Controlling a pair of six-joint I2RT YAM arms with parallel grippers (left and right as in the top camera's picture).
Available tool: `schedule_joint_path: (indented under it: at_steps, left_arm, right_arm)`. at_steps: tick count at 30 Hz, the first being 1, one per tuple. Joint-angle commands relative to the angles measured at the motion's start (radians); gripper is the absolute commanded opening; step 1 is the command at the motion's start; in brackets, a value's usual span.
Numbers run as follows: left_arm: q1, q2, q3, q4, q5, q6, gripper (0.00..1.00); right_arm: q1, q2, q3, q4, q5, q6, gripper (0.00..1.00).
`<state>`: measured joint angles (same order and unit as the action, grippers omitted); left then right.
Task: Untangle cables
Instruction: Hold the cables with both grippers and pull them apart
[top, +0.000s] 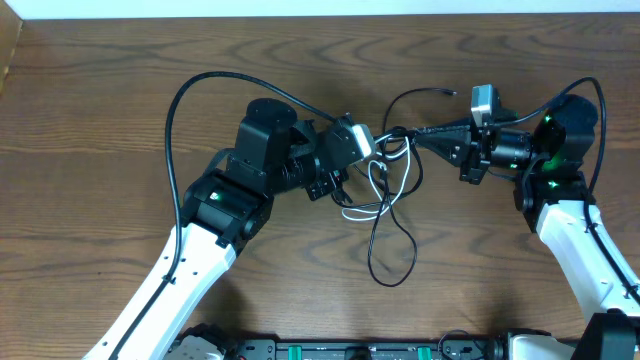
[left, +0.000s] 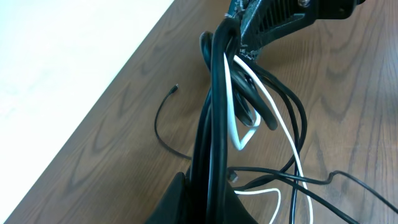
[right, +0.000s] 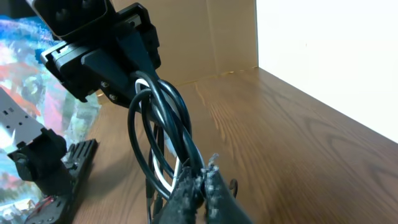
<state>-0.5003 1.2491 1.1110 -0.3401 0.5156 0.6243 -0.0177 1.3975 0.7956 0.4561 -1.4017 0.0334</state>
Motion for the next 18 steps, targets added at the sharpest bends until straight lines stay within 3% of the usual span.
schedule_joint_path:
  at_steps: [1,5,8,13,16,18]
  left_arm:
    - [-0.003,-0.015,0.006,0.006,0.034,-0.016,0.07]
    - [-0.003,-0.015,0.006,0.006,0.171,-0.016,0.07]
    - [-0.003,-0.014,0.006,0.006,0.203,-0.016,0.08]
    - [-0.003,-0.014,0.006,0.006,0.214,-0.016,0.07]
    - [-0.002,-0.014,0.006,0.006,0.213,-0.016,0.08]
    - [-0.002,-0.014,0.006,0.005,0.193,-0.016,0.08]
  right_arm:
    - [-0.001,-0.012,0.008,0.0,-0.023,-0.016,0.17]
    - [0.0,-0.012,0.008,0.005,-0.022,-0.016,0.36]
    - [0.01,-0.012,0.008,0.017,-0.022,-0.016,0.39]
    - [0.055,-0.012,0.008,0.031,-0.021,-0.017,0.27]
    - [0.076,-0.012,0.008,0.03,-0.019,-0.032,0.01]
    - [0.079,-0.012,0.008,0.03,-0.018,-0.031,0.01]
